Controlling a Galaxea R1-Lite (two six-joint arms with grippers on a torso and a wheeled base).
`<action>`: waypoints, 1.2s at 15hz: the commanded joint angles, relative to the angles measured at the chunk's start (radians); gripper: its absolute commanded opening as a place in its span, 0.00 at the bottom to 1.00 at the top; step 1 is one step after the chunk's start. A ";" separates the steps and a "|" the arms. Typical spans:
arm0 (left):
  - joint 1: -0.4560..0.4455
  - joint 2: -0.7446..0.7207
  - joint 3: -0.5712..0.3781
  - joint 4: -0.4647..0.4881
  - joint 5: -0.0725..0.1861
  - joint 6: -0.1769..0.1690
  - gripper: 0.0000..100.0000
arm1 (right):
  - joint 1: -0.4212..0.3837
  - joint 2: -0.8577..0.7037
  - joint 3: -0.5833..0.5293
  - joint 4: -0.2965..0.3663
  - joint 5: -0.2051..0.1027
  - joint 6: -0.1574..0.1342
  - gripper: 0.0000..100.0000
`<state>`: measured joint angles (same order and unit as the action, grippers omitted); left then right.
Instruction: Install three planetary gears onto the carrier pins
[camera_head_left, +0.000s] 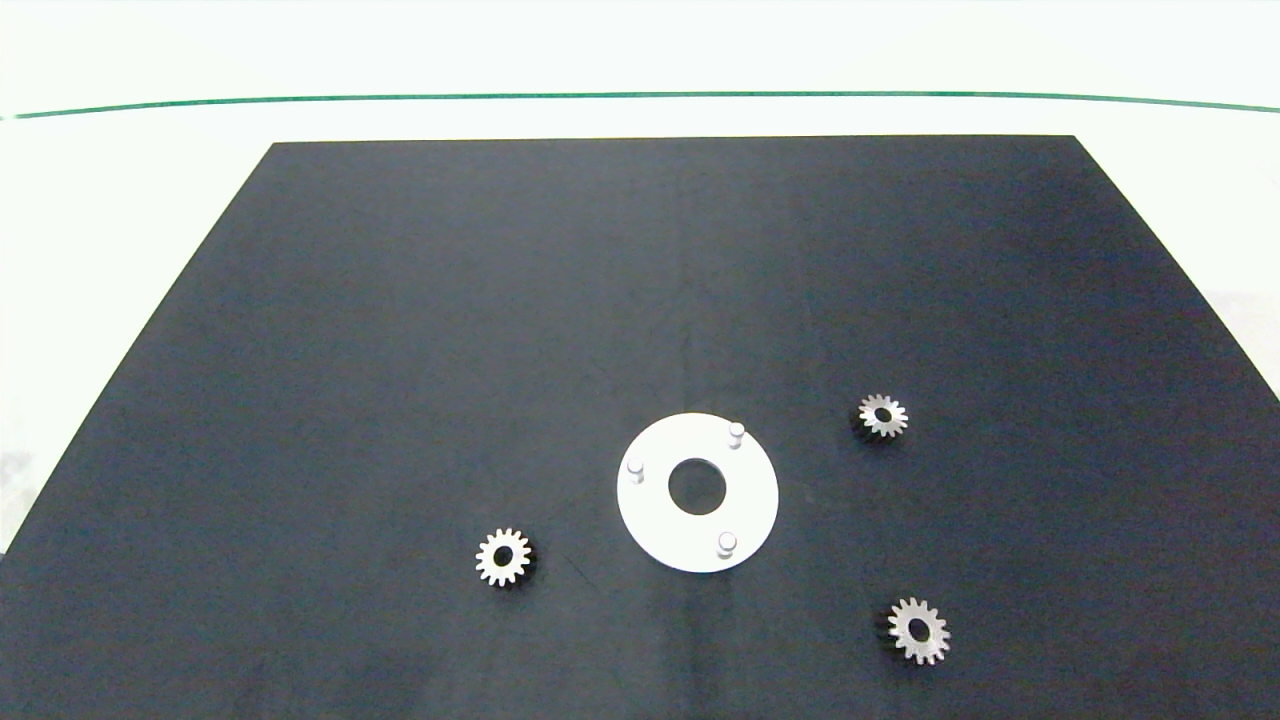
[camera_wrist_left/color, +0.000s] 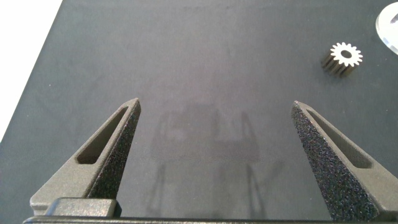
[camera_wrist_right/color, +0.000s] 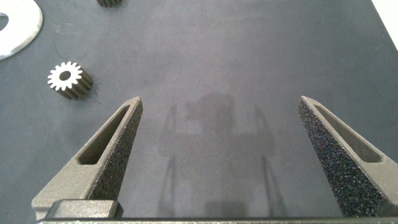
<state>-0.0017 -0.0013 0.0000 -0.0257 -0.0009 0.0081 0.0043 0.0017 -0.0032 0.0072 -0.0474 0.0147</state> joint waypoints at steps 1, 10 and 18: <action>0.000 0.001 0.000 -0.002 -0.010 0.001 1.00 | 0.000 0.000 -0.001 0.000 0.001 -0.007 1.00; -0.086 0.193 -0.433 0.452 -0.011 0.023 1.00 | 0.215 0.416 -0.437 0.258 0.008 -0.032 1.00; -0.083 0.222 -0.453 0.449 -0.008 0.024 1.00 | 0.499 0.882 -0.497 0.220 -0.003 -0.108 1.00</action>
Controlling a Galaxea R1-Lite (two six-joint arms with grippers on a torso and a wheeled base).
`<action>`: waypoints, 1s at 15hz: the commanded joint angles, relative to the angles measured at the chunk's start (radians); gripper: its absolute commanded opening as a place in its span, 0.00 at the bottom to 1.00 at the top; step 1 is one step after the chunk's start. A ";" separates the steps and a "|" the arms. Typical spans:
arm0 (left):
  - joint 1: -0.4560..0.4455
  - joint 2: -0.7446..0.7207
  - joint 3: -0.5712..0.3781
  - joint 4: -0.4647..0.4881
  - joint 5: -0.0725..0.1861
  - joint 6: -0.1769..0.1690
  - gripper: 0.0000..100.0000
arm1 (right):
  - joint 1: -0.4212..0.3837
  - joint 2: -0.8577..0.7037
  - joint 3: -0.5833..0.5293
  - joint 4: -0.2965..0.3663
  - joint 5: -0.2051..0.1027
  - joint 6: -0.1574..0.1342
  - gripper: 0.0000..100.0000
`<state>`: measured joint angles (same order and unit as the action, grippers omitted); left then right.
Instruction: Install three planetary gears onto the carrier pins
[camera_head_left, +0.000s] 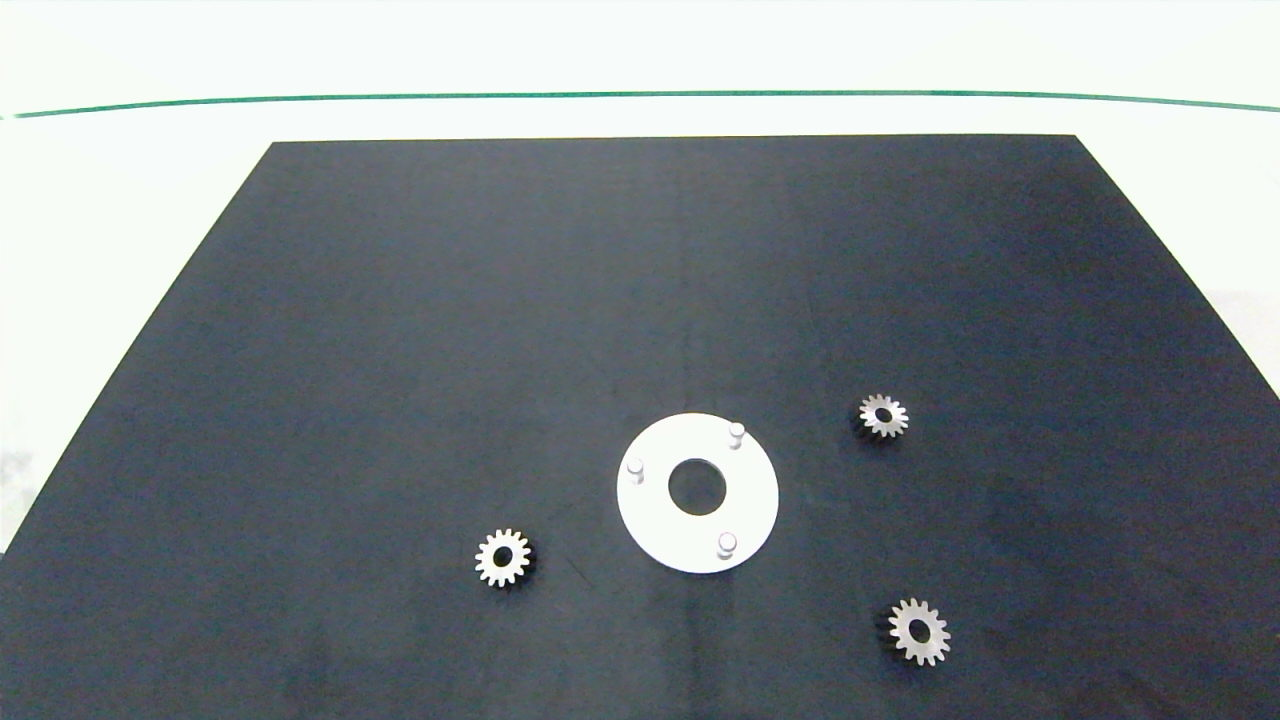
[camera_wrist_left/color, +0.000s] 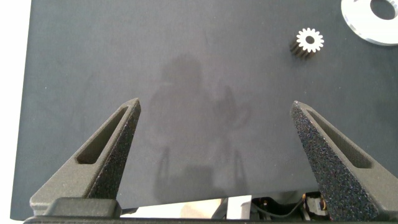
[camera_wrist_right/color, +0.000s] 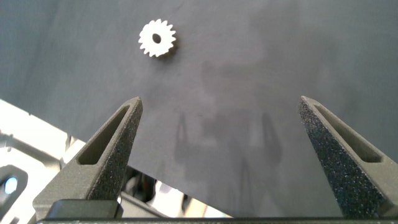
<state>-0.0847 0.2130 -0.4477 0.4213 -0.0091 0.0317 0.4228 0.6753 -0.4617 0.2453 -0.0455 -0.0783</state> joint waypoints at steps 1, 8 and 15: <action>0.000 0.008 -0.005 0.002 0.000 0.001 1.00 | 0.096 0.250 -0.049 -0.026 -0.005 -0.023 1.00; 0.002 0.009 -0.003 0.002 0.000 0.004 1.00 | 0.212 0.392 -0.066 -0.054 -0.129 -0.120 1.00; 0.000 0.011 -0.005 0.002 -0.002 0.005 1.00 | 0.237 0.558 -0.083 -0.159 -0.122 -0.098 1.00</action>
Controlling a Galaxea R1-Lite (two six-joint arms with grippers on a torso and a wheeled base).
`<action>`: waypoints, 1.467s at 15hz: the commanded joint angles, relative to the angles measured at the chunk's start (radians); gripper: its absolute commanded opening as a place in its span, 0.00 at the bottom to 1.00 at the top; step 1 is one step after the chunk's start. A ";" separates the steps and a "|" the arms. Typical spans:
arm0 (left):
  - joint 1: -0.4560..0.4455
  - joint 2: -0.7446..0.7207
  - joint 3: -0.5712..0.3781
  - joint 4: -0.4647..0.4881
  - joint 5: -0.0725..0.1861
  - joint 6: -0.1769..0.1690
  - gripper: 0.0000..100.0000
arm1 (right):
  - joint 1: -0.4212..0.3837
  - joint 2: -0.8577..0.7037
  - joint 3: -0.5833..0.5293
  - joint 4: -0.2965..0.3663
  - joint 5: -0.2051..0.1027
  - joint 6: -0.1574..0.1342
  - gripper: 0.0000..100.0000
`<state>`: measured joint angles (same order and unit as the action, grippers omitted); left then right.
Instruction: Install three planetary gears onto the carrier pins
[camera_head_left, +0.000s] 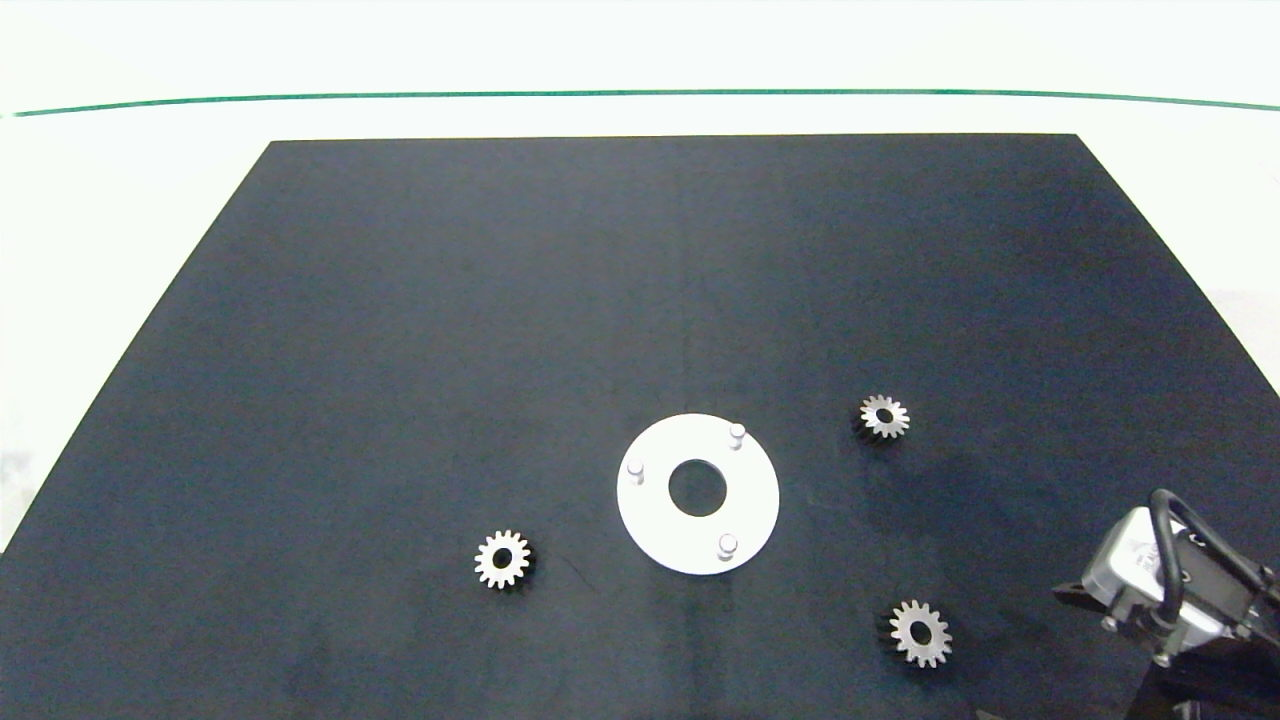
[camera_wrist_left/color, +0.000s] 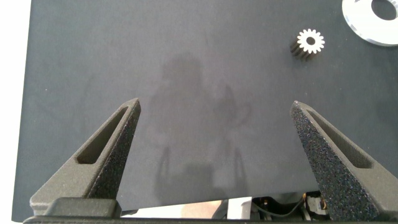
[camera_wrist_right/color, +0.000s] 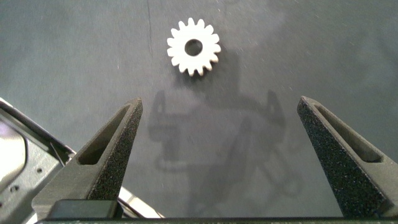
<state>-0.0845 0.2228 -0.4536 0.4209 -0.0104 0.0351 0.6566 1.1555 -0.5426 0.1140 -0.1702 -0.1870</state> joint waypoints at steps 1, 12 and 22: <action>0.000 0.001 0.001 0.003 0.000 0.000 1.00 | 0.008 0.108 0.000 -0.053 0.003 0.023 1.00; -0.005 0.018 -0.002 -0.007 -0.006 0.000 1.00 | 0.051 0.266 0.007 -0.166 0.003 0.093 1.00; -0.006 0.024 -0.004 -0.022 -0.006 -0.003 1.00 | 0.048 0.299 0.013 -0.243 -0.005 0.093 0.82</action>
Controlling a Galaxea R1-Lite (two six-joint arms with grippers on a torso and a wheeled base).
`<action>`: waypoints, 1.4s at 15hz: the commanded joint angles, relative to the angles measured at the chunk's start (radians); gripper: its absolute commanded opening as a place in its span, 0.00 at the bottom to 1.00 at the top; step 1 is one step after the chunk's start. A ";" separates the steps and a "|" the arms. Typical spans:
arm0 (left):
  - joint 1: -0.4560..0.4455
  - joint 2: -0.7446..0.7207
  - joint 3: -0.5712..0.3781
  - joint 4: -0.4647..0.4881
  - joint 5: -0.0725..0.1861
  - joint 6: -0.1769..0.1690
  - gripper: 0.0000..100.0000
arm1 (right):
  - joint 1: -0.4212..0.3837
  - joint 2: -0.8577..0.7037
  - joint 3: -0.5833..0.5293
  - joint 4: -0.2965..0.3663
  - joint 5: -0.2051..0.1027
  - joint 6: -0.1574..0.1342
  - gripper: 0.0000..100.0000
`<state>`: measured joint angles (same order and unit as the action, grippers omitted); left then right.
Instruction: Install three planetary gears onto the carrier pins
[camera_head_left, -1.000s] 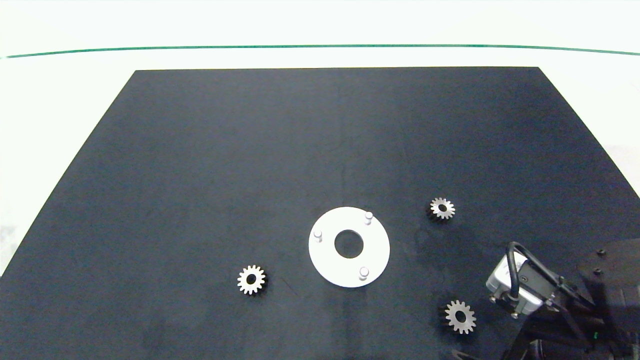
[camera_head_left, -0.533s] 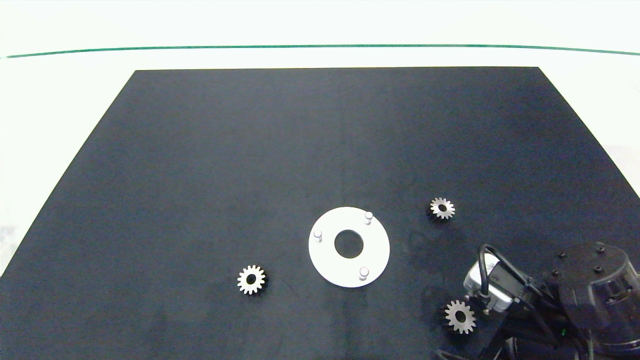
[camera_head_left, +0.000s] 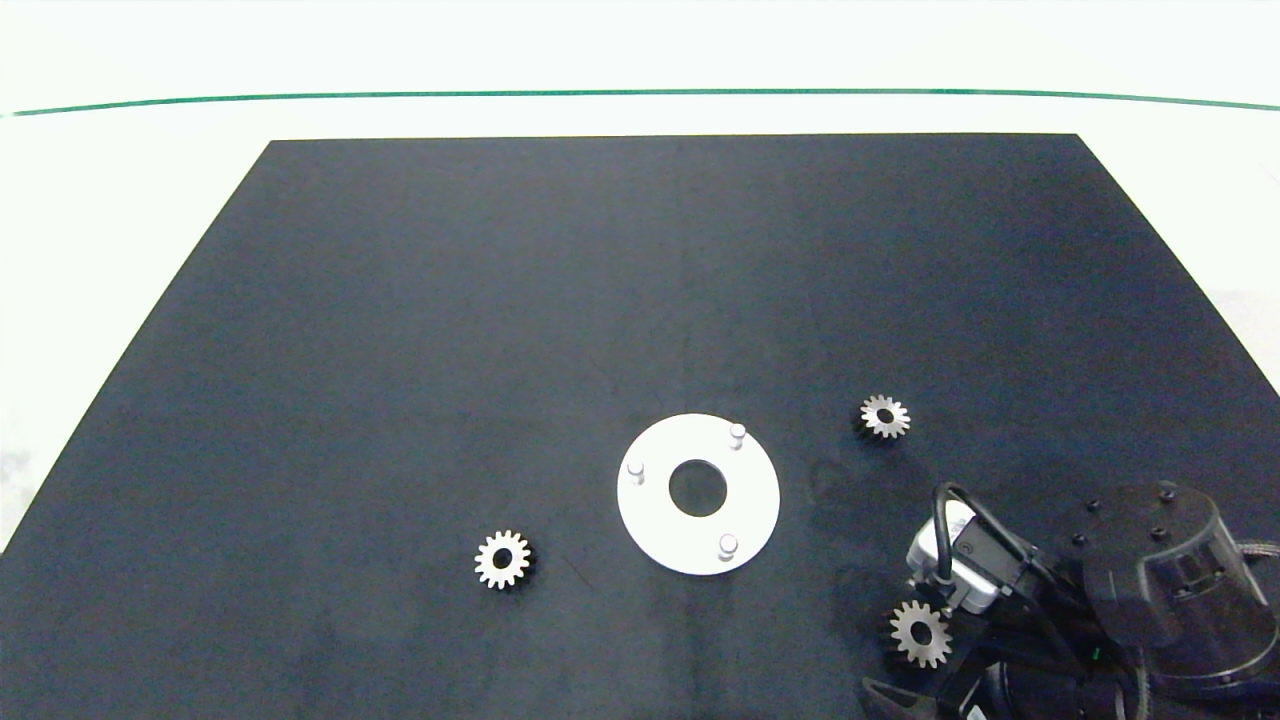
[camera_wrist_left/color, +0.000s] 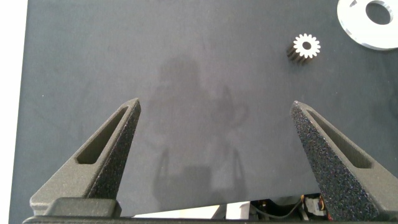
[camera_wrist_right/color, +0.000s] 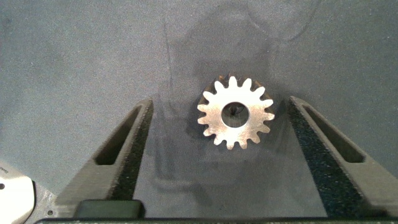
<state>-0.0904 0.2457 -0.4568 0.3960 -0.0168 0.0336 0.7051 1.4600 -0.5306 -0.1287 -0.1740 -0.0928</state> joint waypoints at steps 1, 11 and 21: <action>0.000 0.001 0.000 0.003 0.000 -0.001 1.00 | -0.003 -0.004 0.001 0.000 -0.001 -0.001 0.81; -0.003 0.000 0.000 0.003 -0.002 -0.003 1.00 | -0.007 0.003 -0.003 -0.002 -0.001 -0.001 0.60; -0.018 -0.003 -0.002 0.001 -0.002 -0.004 1.00 | -0.022 0.022 -0.005 -0.017 -0.007 -0.002 0.40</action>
<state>-0.1085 0.2434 -0.4587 0.3949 -0.0183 0.0287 0.6826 1.4830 -0.5357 -0.1447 -0.1804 -0.0947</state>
